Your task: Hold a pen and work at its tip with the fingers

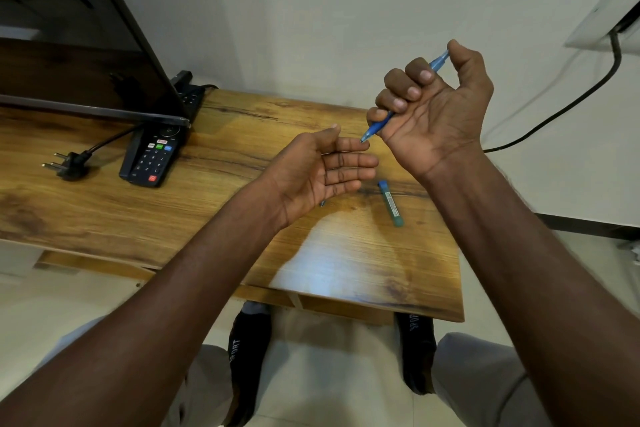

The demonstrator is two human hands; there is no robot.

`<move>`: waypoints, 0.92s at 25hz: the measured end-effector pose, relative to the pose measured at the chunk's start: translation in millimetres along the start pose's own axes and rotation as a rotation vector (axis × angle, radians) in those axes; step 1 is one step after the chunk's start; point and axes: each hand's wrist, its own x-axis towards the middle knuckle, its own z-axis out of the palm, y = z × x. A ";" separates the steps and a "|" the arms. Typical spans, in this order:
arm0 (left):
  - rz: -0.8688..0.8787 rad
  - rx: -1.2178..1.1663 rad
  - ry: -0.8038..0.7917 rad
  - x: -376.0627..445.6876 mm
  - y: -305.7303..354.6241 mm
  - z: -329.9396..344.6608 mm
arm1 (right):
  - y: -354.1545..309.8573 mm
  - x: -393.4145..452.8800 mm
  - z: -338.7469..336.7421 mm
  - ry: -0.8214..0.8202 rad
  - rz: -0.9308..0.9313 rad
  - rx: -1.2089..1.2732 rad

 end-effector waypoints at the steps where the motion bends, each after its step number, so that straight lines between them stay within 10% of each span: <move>1: 0.003 -0.001 -0.002 -0.1 0.1 0.4 | 0.4 -0.1 0.0 -0.001 0.004 -0.007; 23: -0.005 -0.017 -0.012 1.5 -0.5 -1.3 | 0.5 -6.5 10.9 -0.079 -0.055 -0.081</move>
